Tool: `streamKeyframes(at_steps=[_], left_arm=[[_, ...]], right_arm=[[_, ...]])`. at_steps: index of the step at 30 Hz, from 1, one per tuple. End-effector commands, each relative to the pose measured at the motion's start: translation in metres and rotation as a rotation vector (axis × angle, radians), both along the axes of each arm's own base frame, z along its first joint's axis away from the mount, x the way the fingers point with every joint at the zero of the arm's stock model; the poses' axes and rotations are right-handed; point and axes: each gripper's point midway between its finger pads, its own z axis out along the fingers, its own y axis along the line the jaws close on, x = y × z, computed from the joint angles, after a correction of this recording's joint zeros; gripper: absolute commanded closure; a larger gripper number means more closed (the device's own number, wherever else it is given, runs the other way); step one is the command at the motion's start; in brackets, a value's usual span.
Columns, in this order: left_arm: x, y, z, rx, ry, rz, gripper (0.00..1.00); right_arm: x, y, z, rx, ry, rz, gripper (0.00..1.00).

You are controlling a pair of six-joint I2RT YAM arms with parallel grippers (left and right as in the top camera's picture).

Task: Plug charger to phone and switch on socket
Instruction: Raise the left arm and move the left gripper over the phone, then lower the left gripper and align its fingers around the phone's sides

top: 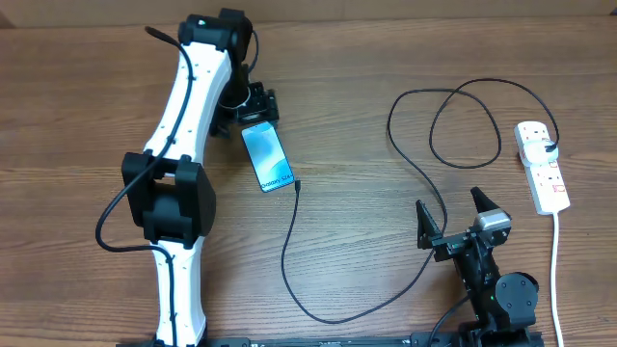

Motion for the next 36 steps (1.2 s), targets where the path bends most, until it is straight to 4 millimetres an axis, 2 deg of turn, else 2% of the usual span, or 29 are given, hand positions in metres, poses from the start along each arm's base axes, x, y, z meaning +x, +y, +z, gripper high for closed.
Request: streamKeyframes(at_steps=[1, 11, 20, 30, 36], left_arm=[[-0.002, -0.004, -0.020, 0.036, 0.026, -0.001, 0.00], [-0.011, -0.005, -0.066, 0.054, 0.070, 0.084, 0.00], [-0.015, -0.006, -0.105, 0.053, 0.061, 0.086, 0.00], [-0.013, -0.006, -0.114, 0.053, 0.042, 0.082, 0.00], [-0.014, -0.001, -0.115, 0.093, 0.039, 0.070, 0.11]], right_arm=[[0.001, -0.001, -0.004, -0.002, 0.004, -0.006, 0.00], [0.001, -0.001, -0.004, -0.002, 0.004, -0.005, 0.00], [0.001, -0.001, -0.004, -0.002, 0.004, -0.005, 0.00], [0.001, -0.001, -0.004, -0.002, 0.004, -0.005, 0.00], [0.001, -0.001, -0.004, -0.002, 0.004, -0.005, 0.00]])
